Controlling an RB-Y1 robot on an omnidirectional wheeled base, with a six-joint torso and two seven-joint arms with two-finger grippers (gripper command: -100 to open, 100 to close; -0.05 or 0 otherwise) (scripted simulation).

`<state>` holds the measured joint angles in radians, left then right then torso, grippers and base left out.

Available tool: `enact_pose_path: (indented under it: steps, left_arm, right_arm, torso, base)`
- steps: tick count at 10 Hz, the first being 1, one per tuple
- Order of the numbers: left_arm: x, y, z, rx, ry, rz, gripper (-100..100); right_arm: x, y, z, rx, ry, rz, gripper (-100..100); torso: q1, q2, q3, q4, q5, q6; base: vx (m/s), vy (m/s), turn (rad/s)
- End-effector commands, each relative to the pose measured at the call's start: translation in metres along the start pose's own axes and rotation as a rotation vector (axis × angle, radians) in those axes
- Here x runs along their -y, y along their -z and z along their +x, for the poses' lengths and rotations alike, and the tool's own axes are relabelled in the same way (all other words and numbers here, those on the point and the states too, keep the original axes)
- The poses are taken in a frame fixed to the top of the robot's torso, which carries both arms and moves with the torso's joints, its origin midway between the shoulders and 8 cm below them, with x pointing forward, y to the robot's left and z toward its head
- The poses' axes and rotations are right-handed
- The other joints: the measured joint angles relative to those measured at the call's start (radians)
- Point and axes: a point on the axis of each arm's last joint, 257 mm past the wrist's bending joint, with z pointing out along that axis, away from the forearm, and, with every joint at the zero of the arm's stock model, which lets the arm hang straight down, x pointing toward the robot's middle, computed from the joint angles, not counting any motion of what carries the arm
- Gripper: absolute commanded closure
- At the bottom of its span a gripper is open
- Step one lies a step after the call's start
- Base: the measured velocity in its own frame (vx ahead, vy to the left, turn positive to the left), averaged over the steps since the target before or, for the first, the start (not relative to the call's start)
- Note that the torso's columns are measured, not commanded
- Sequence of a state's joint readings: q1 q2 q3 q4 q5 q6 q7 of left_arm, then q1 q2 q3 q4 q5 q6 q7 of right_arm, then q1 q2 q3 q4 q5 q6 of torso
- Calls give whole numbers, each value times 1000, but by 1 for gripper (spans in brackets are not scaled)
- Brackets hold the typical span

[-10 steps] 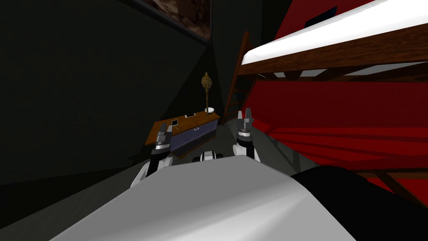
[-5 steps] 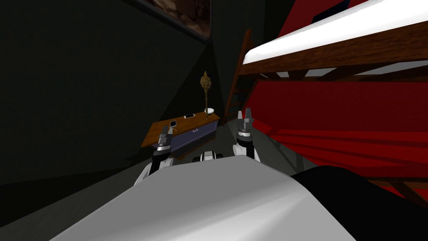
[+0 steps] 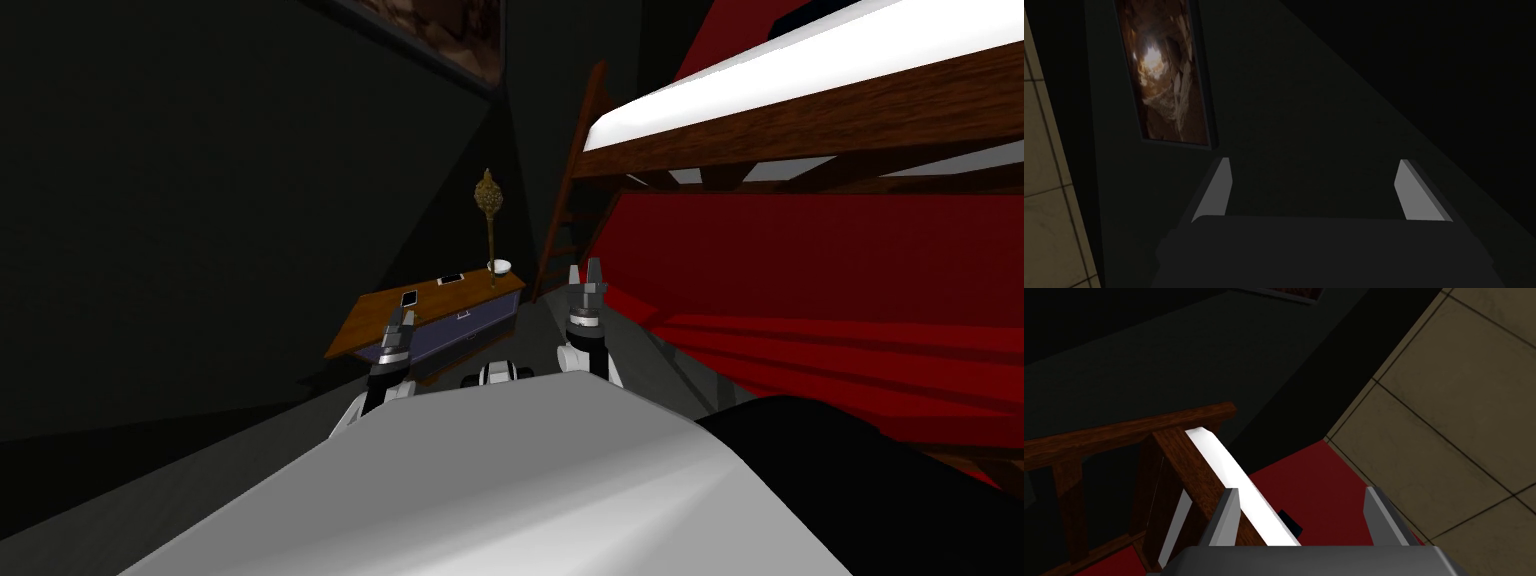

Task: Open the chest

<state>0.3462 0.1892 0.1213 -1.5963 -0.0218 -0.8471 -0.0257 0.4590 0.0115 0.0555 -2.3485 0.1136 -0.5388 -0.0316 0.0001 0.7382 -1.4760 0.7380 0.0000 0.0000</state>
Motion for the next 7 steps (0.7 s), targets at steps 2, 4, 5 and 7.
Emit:
enact_pose_path:
  steps: [2,4,5,7]
  left_arm:
    - [-23,13,-4,11,-2,-24,-100]
    - [-33,20,-6,18,-2,-39,-100]
    - [-44,27,-5,17,-2,-67,-100]
    - [-56,36,-6,24,-2,-87,-100]
  right_arm:
    - [0,0,0,0,0,0,0]
    - [0,0,0,0,0,0,0]
    - [0,0,0,0,0,0,0]
    - [0,0,0,0,0,0,0]
  torso:
    - [1,0,0,0,0,0]
    - [1,0,0,0,0,0]
    - [0,0,0,0,0,0]
    - [0,-1,-1,0,0,0]
  base:
    - [62,-53,34]
    - [59,-49,44]
    - [59,-51,20]
    - [73,-52,33]
